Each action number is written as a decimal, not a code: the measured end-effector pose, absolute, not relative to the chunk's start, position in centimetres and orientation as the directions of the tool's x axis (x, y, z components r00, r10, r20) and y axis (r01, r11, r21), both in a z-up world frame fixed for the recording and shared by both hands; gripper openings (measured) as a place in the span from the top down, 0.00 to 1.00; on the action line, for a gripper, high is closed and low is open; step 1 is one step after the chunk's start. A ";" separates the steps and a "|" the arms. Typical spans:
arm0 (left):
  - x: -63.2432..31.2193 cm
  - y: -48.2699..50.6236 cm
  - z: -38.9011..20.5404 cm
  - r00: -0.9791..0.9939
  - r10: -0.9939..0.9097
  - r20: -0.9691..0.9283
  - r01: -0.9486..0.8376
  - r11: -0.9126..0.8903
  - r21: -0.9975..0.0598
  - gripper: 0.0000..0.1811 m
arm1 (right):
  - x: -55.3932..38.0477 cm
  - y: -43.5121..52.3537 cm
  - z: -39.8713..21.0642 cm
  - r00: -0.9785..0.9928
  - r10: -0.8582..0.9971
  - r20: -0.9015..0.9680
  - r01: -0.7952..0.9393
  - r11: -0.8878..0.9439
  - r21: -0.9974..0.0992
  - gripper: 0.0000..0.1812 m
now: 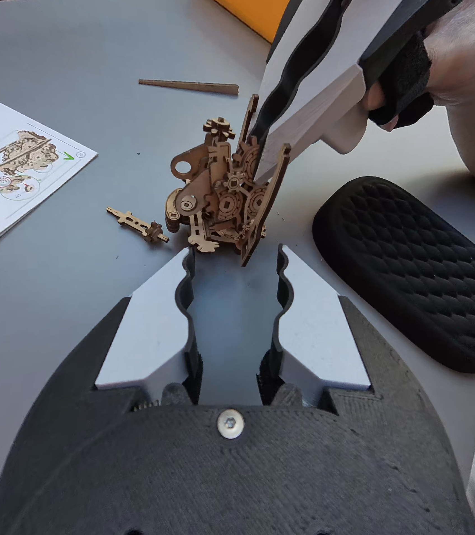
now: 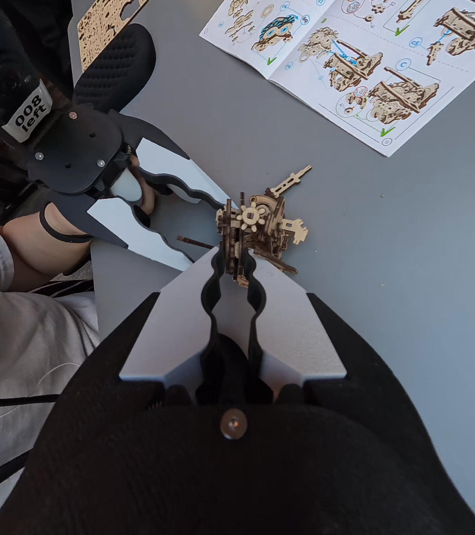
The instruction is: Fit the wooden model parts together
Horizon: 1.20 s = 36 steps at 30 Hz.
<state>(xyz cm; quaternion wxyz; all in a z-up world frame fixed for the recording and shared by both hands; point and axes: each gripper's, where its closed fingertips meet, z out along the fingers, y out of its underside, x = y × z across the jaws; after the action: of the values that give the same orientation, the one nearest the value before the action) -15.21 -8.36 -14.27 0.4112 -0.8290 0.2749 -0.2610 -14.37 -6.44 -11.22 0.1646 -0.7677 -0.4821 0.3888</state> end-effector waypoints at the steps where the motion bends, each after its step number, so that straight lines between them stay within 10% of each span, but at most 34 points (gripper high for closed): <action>1: -15.2 -8.3 -14.3 0.711 -0.671 0.209 -0.239 -0.511 -0.826 0.69 | -14.4 -6.3 -11.2 0.234 0.870 -0.435 0.611 -0.479 -0.630 0.94; 36: -16.4 -5.9 -14.7 0.877 -0.448 0.175 -0.126 -0.564 -0.816 0.77 | -15.5 -5.3 -11.1 0.357 0.846 -0.396 0.470 -0.529 -0.707 0.94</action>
<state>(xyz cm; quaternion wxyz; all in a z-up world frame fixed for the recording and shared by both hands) -16.42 -5.86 -14.71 0.4361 -0.8649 0.1659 -0.1850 -15.45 -5.32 -11.08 0.2457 -0.7862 -0.4184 0.3827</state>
